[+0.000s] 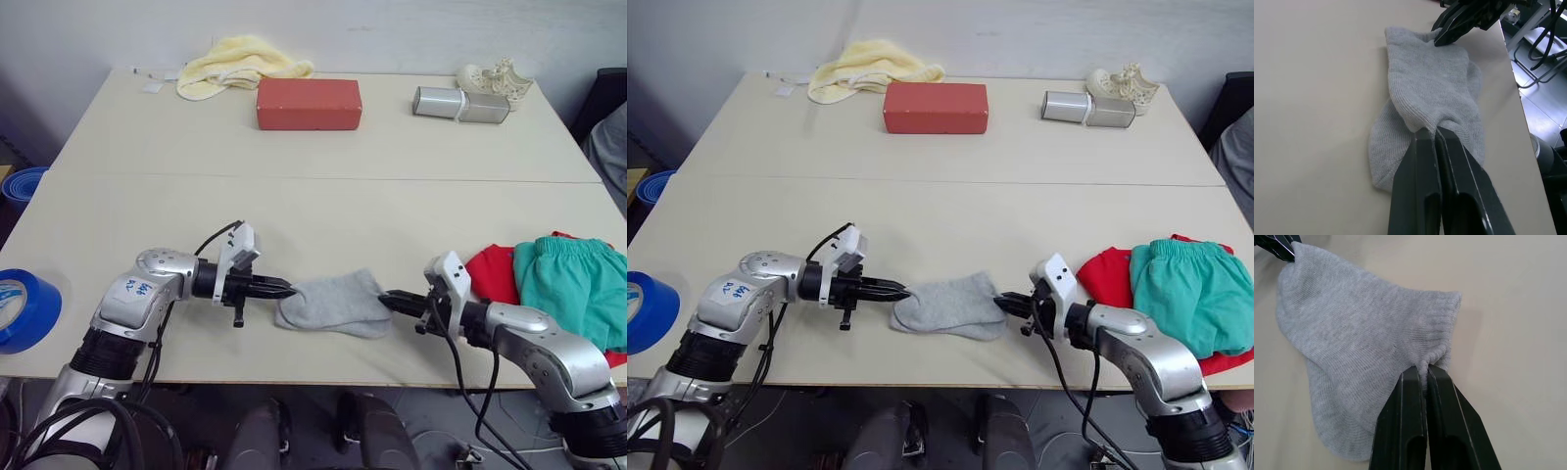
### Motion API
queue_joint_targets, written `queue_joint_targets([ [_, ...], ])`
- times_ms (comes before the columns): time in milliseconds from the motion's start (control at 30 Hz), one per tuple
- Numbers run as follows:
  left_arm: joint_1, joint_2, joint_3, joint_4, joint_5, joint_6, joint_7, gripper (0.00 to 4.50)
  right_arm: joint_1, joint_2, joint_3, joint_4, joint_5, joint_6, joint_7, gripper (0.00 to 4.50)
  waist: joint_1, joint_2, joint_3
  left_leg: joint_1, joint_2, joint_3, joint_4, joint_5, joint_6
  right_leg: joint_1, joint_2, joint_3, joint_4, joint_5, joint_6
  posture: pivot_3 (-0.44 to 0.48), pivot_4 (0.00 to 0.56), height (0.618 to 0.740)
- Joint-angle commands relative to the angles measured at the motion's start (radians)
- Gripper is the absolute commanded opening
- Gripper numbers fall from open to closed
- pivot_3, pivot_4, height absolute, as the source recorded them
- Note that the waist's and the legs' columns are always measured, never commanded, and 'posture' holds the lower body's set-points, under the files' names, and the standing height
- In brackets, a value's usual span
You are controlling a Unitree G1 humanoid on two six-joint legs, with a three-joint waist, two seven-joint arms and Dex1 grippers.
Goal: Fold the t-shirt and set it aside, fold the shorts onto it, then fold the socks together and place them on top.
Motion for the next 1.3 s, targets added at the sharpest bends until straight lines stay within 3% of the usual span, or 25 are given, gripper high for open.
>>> queue_joint_targets([
  [33, -0.009, -0.001, 0.03, -0.03, -0.019, -0.012, -0.011, 0.0, 0.016, -0.016, -0.058, -0.051, -0.003, -0.026, 0.008, 0.02, 0.0, 0.0, 0.0, 0.0, 0.0, 0.0, 0.0, 0.0, 0.0, 0.0, 0.0, 0.0, 0.0, 0.0, 0.0, 0.0, 0.15, 0.74],
  [367, -0.044, -0.02, 0.017, 0.022, 0.002, -0.032, -0.018, 0.0, 0.046, 0.016, -0.084, -0.079, -0.034, -0.124, 0.014, 0.02, 0.001, 0.0, 0.0, 0.0, 0.0, 0.0, -0.001, 0.0, 0.0, 0.0, 0.0, 0.0, 0.0, 0.0, 0.0, 0.0, 0.15, 0.74],
  [733, -0.137, -0.029, -0.002, 0.144, 0.025, -0.037, -0.07, 0.0, 0.216, 0.023, -0.197, -0.254, 0.088, -0.009, -0.047, 0.02, 0.003, 0.0, 0.0, 0.0, 0.0, 0.0, -0.002, 0.0, 0.0, 0.0, 0.0, 0.0, -0.001, 0.0, 0.0, 0.0, 0.15, 0.74],
  [1067, -0.144, 0.021, -0.045, 0.163, 0.053, 0.045, -0.117, 0.0, 0.204, 0.068, -0.095, -0.249, 0.007, -0.035, -0.095, 0.02, 0.0, 0.001, 0.0, 0.0, 0.0, 0.0, -0.004, 0.0, -0.001, -0.001, 0.0, 0.0, -0.001, 0.0, 0.0, 0.0, 0.15, 0.74],
  [1300, -0.131, 0.005, -0.034, 0.17, 0.065, 0.028, -0.101, 0.0, 0.197, 0.066, -0.066, -0.226, -0.028, -0.035, -0.089, 0.02, 0.001, 0.001, 0.0, 0.0, 0.0, 0.0, -0.004, 0.0, 0.0, -0.001, 0.0, 0.0, -0.002, 0.0, 0.0, 0.0, 0.15, 0.74],
])
